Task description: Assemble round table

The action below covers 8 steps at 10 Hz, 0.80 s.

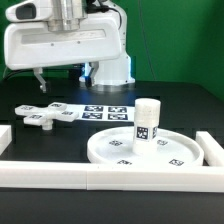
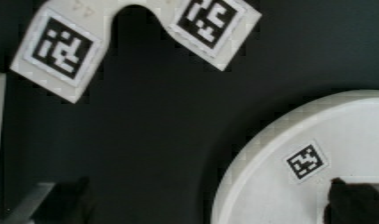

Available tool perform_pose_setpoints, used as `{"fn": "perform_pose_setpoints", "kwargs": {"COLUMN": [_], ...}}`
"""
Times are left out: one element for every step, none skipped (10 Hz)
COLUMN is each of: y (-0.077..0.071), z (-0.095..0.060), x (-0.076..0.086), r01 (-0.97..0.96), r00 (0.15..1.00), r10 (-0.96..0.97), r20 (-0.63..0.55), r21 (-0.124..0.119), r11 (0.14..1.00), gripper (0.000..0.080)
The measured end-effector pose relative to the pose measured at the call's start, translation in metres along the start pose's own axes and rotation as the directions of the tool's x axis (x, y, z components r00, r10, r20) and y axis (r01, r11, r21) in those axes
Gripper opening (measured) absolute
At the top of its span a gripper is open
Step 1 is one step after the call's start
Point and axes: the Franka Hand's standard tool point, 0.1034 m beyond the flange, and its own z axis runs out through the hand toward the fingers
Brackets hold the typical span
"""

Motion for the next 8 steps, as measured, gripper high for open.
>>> {"fn": "perform_pose_setpoints", "kwargs": {"y": [-0.004, -0.005, -0.004, 0.000, 0.004, 0.006, 0.014, 0.017], "z": [0.001, 0.001, 0.001, 0.002, 0.008, 0.012, 0.015, 0.015], "x": [0.002, 0.002, 0.002, 0.000, -0.008, -0.016, -0.025, -0.027], "r01": [0.002, 0.004, 0.003, 0.058, 0.120, 0.123, 0.141, 0.127], "r00": [1.000, 1.000, 1.000, 0.998, 0.993, 0.992, 0.990, 0.992], "r10": [-0.002, -0.004, -0.003, -0.058, -0.120, -0.123, -0.142, -0.127], "r20": [0.001, 0.001, 0.001, -0.003, -0.001, 0.003, 0.002, 0.002], "r21": [0.001, 0.002, 0.002, -0.018, -0.052, -0.059, -0.064, -0.064], "r11": [1.000, 1.000, 1.000, 0.998, 0.991, 0.991, 0.988, 0.990], "gripper": [0.0649, 0.0649, 0.0649, 0.0649, 0.0649, 0.0649, 0.0649, 0.0649]}}
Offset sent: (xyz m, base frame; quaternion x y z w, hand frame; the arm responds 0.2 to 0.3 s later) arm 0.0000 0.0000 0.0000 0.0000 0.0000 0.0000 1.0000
